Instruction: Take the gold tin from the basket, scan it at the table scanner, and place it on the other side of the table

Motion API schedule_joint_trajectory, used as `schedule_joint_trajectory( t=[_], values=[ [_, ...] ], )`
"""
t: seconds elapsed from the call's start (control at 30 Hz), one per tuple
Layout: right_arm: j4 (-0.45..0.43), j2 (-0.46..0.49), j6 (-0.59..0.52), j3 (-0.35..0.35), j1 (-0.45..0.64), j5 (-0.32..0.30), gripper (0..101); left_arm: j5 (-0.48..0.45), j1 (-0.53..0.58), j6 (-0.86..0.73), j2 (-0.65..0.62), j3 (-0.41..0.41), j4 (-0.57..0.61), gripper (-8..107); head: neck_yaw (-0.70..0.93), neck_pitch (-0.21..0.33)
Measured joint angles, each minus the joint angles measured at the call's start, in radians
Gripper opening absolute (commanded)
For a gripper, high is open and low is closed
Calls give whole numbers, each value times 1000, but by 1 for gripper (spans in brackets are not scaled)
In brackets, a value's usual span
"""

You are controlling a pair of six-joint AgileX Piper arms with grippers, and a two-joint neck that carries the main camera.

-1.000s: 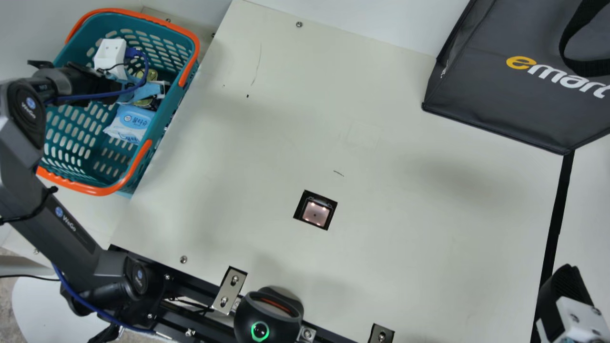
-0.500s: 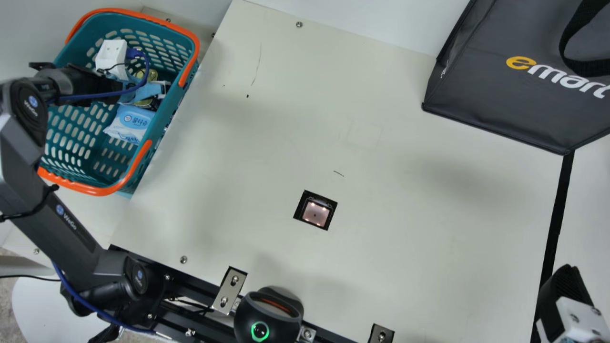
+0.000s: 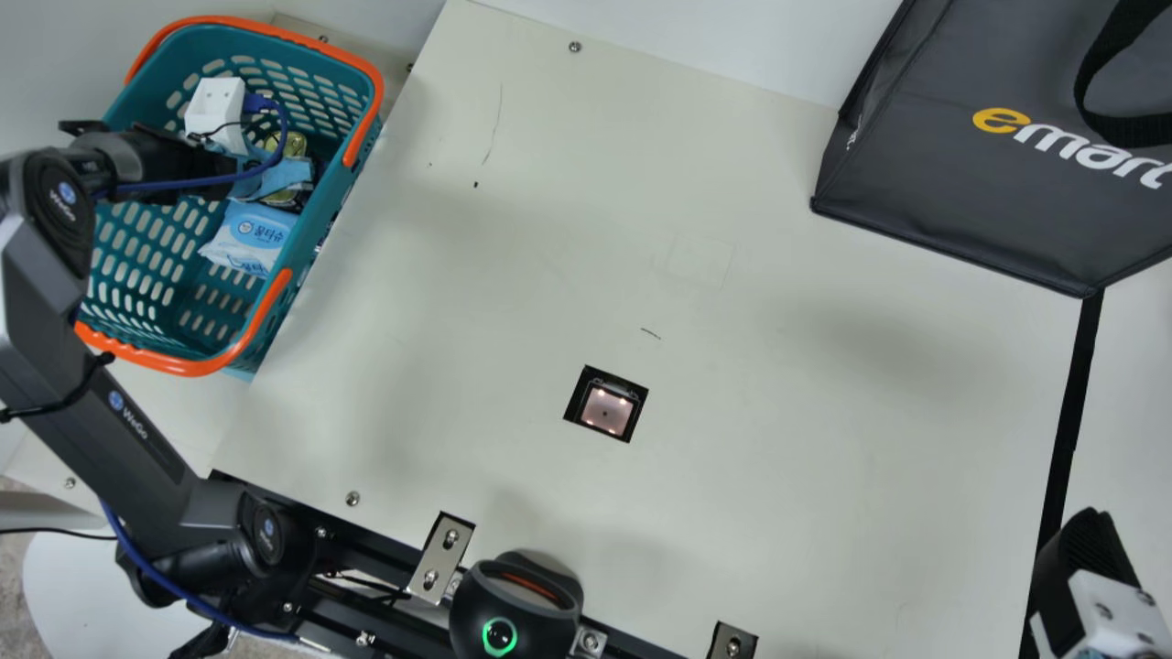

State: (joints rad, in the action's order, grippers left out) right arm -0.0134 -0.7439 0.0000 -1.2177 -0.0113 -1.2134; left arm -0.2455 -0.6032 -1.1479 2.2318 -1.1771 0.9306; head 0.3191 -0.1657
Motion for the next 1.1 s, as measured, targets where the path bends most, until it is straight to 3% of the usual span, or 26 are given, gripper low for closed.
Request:
schedule_joint_trajectory(
  t=[0.07, 0.6, 1.1],
  values=[
    [0, 0, 0, 0, 0, 0, 95, 0, 0, 2, 0, 0, 0, -8, 0, 0],
    [0, 0, 0, 0, 0, 0, 95, -3, -1, 62, -71, 33, -41, -8, 0, 0],
    [0, 0, 0, 0, 0, -1, 95, -25, -6, 195, -201, 74, -161, -8, 0, 0]
  ],
)
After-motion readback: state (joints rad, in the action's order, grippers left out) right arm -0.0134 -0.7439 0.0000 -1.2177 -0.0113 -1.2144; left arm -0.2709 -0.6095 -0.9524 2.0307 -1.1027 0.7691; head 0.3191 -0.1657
